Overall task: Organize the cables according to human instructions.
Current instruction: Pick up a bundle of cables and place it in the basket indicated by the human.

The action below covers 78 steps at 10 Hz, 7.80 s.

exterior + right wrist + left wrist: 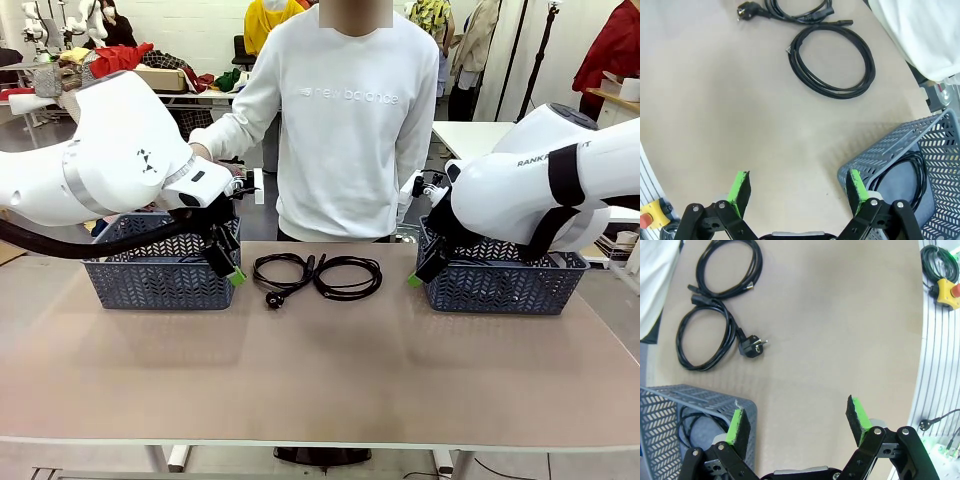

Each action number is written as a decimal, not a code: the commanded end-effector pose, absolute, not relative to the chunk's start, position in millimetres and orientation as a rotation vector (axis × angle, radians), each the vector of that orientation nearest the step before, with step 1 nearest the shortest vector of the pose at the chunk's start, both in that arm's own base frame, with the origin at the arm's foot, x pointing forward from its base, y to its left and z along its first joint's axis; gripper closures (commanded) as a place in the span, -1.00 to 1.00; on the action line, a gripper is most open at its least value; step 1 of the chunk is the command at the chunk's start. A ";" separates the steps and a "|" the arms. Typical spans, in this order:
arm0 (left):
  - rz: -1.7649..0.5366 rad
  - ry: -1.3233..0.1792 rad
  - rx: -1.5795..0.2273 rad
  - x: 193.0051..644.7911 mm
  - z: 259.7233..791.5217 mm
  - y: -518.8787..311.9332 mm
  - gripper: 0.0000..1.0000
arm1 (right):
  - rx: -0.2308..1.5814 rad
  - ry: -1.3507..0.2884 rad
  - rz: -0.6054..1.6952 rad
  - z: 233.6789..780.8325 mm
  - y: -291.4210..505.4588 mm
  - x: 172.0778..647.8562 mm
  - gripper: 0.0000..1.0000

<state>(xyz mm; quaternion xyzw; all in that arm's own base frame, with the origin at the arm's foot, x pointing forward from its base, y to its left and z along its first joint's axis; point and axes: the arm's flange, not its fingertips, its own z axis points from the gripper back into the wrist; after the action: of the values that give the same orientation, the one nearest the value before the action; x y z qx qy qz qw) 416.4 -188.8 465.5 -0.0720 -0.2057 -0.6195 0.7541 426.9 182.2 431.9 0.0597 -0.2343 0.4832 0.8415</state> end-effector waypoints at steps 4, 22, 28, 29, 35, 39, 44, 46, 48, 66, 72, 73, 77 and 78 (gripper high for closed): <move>-1.350 -0.450 -0.156 415.5 466.0 -187.0 -1.00 | 0.116 -0.499 1.023 434.0 181.2 427.6 -1.00; -1.275 -0.256 0.029 499.7 449.0 -279.1 -1.00 | 0.116 -0.499 1.023 434.0 181.2 427.6 -1.00; -1.209 -0.211 0.020 538.9 425.2 -311.9 -1.00 | 0.116 -0.499 1.023 434.0 181.2 427.6 -1.00; -1.225 -0.237 0.011 533.6 423.6 -312.3 -1.00 | 0.116 -0.499 1.023 434.0 181.2 427.6 -1.00; -1.227 -0.233 -0.001 536.0 423.2 -316.8 -1.00 | 0.116 -0.499 1.023 434.0 181.2 427.6 -1.00; -1.177 -0.172 -0.001 568.5 398.9 -323.0 -1.00 | 0.116 -0.499 1.023 434.0 181.2 427.6 -1.00; -1.198 -0.117 0.003 590.6 367.9 -330.5 -1.00 | 0.116 -0.499 1.023 434.0 181.2 427.6 -1.00; -1.212 -0.108 0.031 595.6 357.1 -332.7 -1.00 | 0.116 -0.499 1.023 434.0 181.2 427.6 -1.00; -1.212 -0.092 0.041 599.1 347.5 -333.0 -1.00 | 0.116 -0.499 1.023 434.0 181.2 427.6 -1.00; -1.211 -0.068 0.047 615.6 314.5 -340.1 -0.05 | 0.116 -0.499 1.023 434.0 181.2 427.6 -1.00; -1.134 -0.073 0.076 610.0 326.2 -337.0 1.00 | 0.116 -0.499 1.023 434.0 181.2 427.6 -1.00; -1.109 -0.076 0.079 609.5 330.8 -336.5 0.84 | 0.116 -0.499 1.023 434.0 181.2 427.6 -1.00; -0.999 -0.124 0.130 607.1 354.1 -338.1 1.00 | 0.116 -0.499 1.023 434.0 181.2 427.6 -1.00; -0.985 -0.147 0.152 604.7 372.8 -339.7 1.00 | 0.116 -0.499 1.023 434.0 181.2 427.6 -1.00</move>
<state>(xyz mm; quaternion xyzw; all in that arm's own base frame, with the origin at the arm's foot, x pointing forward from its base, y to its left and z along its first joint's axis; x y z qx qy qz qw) 611.1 -341.9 355.6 0.0370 -0.0610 -0.4919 0.8677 427.4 181.0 432.6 0.0596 -0.2351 0.4822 0.8418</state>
